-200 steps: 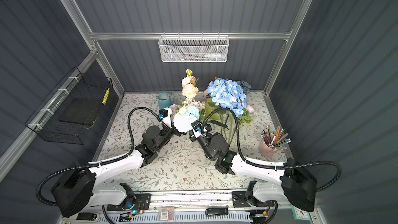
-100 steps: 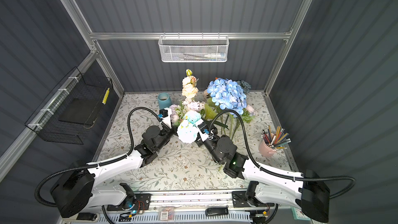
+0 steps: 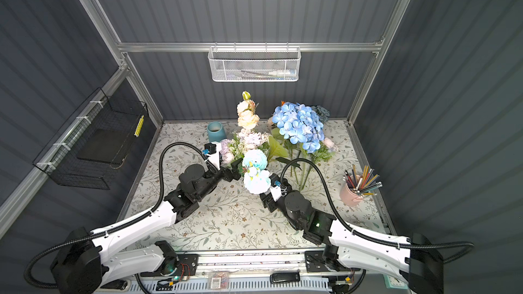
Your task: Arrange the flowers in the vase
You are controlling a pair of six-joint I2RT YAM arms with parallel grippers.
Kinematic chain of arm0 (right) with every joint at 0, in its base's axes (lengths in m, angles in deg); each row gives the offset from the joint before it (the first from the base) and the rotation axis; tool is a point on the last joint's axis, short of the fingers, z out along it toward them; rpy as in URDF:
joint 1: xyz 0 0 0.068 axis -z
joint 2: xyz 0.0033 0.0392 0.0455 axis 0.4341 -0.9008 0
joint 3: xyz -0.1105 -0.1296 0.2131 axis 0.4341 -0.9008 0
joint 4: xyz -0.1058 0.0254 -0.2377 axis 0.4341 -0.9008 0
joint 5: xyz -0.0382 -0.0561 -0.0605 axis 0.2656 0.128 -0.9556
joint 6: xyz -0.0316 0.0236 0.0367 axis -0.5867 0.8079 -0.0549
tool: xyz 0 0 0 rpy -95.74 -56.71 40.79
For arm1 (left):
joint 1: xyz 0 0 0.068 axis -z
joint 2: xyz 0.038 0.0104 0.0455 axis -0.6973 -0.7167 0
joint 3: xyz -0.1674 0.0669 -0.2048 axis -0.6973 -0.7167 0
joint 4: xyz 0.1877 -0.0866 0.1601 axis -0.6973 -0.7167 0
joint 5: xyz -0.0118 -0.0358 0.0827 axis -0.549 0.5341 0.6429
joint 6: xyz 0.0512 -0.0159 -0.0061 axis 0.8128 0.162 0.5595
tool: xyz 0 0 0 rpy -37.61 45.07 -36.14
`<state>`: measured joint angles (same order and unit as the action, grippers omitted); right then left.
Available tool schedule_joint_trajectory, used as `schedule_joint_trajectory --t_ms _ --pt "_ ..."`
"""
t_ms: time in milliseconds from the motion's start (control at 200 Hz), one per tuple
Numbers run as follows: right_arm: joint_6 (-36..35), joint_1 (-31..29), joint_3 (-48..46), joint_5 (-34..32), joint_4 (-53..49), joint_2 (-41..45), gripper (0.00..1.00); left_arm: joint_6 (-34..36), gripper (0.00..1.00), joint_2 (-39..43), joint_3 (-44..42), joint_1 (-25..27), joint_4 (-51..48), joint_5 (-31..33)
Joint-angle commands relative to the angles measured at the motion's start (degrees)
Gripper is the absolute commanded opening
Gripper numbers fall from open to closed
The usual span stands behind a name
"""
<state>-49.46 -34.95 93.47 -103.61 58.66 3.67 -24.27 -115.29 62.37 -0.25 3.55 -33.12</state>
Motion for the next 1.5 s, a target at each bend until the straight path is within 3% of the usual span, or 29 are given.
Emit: schedule_joint_trajectory --t_ms 0,90,300,510,780,1031,1341,1491 --pt "2.6 -0.1 -2.0 -3.6 0.4 -0.4 0.78 0.9 0.99 3.6 1.8 0.2 -8.6 1.8" --pt "3.4 1.2 -3.5 -3.5 2.3 -1.3 0.83 0.6 0.99 6.3 0.5 0.3 -11.4 4.8" --pt "6.7 7.3 -4.5 3.8 13.4 -8.3 0.91 -0.8 0.99 9.8 -3.2 0.2 -12.3 13.8" --pt "3.1 8.0 -2.9 5.8 25.0 -19.1 0.95 -4.6 0.99 9.7 -6.0 -0.8 -11.9 18.2" --pt "-1.8 8.9 -3.7 4.0 48.8 -31.7 0.97 -13.0 0.99 12.4 -10.8 -8.8 -11.8 16.1" --pt "-5.4 9.9 -1.7 -1.2 65.1 -43.1 0.99 -12.4 0.99 11.9 -11.1 -10.5 -12.2 15.7" --pt "-3.7 11.8 1.6 1.2 65.6 -47.5 0.93 -10.3 0.99 8.4 -11.2 -11.2 -8.4 16.4" --pt "-2.8 12.6 2.3 2.2 65.2 -48.5 0.84 -9.1 0.99 6.9 -11.1 -12.1 -6.3 16.5"
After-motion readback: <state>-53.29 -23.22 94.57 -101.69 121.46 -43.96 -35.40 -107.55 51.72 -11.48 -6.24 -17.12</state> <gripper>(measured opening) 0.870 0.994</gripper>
